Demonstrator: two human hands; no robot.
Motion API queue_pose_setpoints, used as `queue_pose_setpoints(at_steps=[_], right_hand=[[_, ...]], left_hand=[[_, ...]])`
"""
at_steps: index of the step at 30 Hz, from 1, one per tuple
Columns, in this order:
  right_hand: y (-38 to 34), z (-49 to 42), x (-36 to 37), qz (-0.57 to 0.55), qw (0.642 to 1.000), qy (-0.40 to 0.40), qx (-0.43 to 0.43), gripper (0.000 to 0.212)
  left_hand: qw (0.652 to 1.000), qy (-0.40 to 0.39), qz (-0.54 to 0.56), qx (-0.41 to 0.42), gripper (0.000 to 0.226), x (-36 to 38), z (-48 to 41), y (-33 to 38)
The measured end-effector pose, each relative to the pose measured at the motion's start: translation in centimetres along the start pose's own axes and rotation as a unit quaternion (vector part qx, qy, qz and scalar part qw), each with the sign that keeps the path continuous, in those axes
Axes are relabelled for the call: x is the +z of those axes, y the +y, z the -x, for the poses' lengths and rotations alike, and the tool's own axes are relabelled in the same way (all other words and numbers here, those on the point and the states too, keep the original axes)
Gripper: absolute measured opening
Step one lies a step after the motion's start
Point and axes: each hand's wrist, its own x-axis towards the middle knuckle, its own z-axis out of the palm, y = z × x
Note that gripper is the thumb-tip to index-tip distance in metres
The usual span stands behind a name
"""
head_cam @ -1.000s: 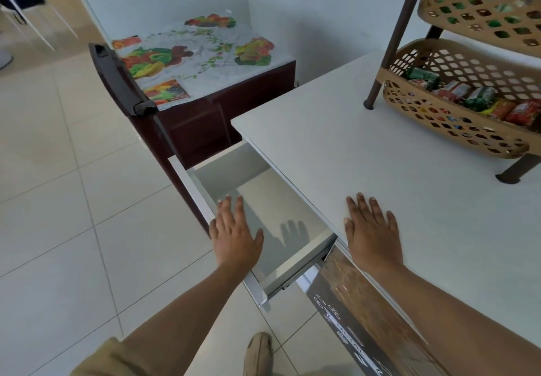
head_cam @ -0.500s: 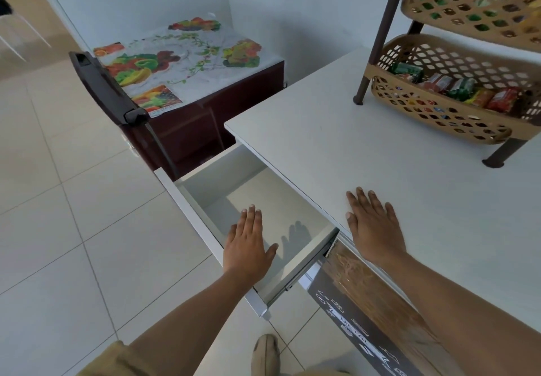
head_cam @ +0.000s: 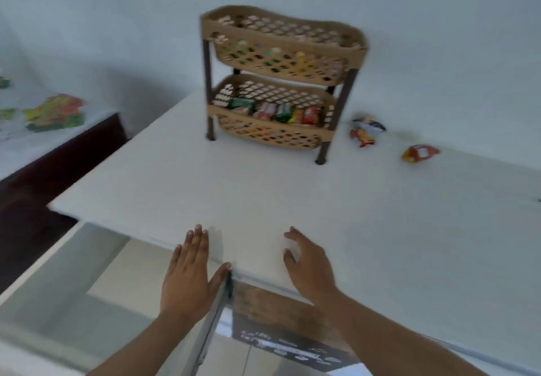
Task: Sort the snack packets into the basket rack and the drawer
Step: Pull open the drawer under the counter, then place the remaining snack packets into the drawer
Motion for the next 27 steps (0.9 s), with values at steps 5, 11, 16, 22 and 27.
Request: queue_pose_setpoints(at_steps=[5, 11, 16, 22, 27], right_hand=[[4.2, -0.7, -5.1, 0.005, 0.998, 0.053, 0.041, 0.039], [9.4, -3.8, -10.2, 0.0, 0.995, 0.084, 0.049, 0.04], [14.1, -7.8, -14.0, -0.002, 0.996, 0.078, 0.04, 0.04], [17.5, -11.3, -16.1, -0.024, 0.996, 0.07, 0.052, 0.041], [18.6, -13.1, -17.4, -0.04, 0.995, 0.082, 0.041, 0.042]], left_hand=[[0.996, -0.018, 0.014, 0.081, 0.09, 1.2, -4.7, 7.1], [0.992, -0.028, 0.017, 0.121, 0.087, 3.8, -9.7, 14.8], [0.993, -0.022, 0.012, 0.114, 0.082, 5.7, -13.3, 19.6], [0.995, -0.034, 0.012, 0.096, 0.082, 7.3, -15.6, 23.2], [0.993, -0.051, 0.006, 0.104, 0.08, 8.0, -18.4, 25.6]])
